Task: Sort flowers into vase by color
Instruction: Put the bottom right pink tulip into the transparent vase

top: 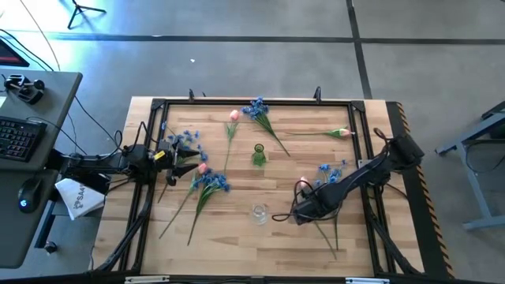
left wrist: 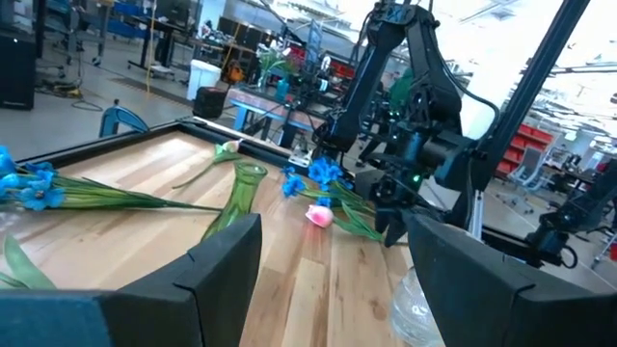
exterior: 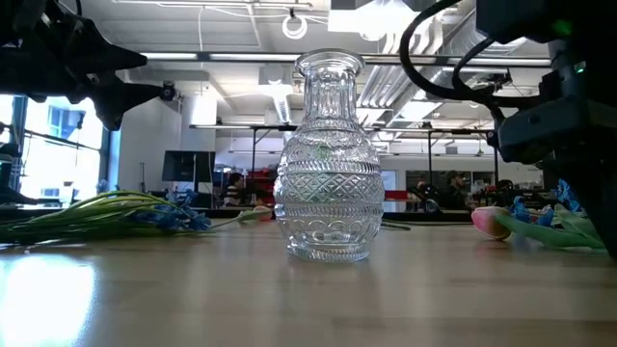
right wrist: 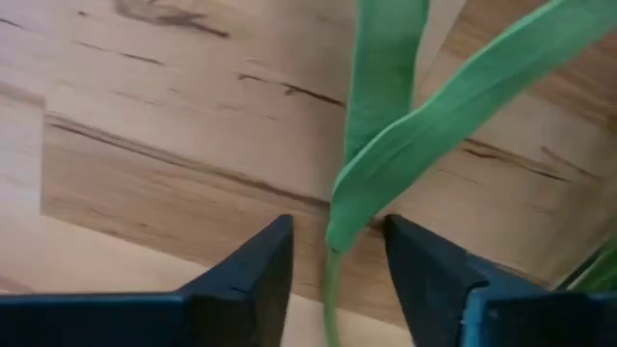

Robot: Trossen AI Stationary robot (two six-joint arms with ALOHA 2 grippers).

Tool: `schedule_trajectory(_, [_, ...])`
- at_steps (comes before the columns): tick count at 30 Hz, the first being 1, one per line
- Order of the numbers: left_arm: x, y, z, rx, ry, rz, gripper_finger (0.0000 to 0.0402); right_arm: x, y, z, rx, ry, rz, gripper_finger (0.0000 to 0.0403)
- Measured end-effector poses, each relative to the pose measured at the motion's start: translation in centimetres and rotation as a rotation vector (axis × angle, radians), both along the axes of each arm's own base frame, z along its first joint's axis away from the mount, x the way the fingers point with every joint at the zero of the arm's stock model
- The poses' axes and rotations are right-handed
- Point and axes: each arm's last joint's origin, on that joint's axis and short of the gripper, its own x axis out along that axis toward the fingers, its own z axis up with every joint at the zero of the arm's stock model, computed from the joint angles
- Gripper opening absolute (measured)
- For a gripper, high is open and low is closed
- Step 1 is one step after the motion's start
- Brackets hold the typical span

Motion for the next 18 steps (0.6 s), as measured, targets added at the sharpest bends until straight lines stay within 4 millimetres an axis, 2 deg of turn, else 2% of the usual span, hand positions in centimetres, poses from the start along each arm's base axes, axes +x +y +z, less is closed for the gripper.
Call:
schedule_trajectory(6, [0.0, 0.0, 0.0, 0.0, 0.0, -0.001, 0.025, 0.0, 0.6, 0.0, -0.019, -0.039, 0.041, 0.0023])
schedule_trajectory(11, [0.0, 0.0, 0.0, 0.017, 0.002, -0.001, 0.025, -0.3, 0.9, 0.8, -0.05, -0.1, 0.065, 0.0009])
schedule_trajectory(13, [0.0, 0.0, 0.0, 0.036, 0.004, 0.0, 0.025, -0.2, 0.8, 2.4, -0.121, -0.215, 0.083, 0.0004])
schedule_trajectory(15, [0.0, 0.0, 0.0, 0.043, 0.005, 0.0, 0.025, -0.1, 0.4, 5.1, -0.204, -0.382, 0.074, 0.0005])
schedule_trajectory(18, [0.0, 0.0, 0.0, 0.037, 0.005, 0.0, 0.025, -0.7, -0.5, 8.3, -0.413, -0.603, 0.101, 0.0002])
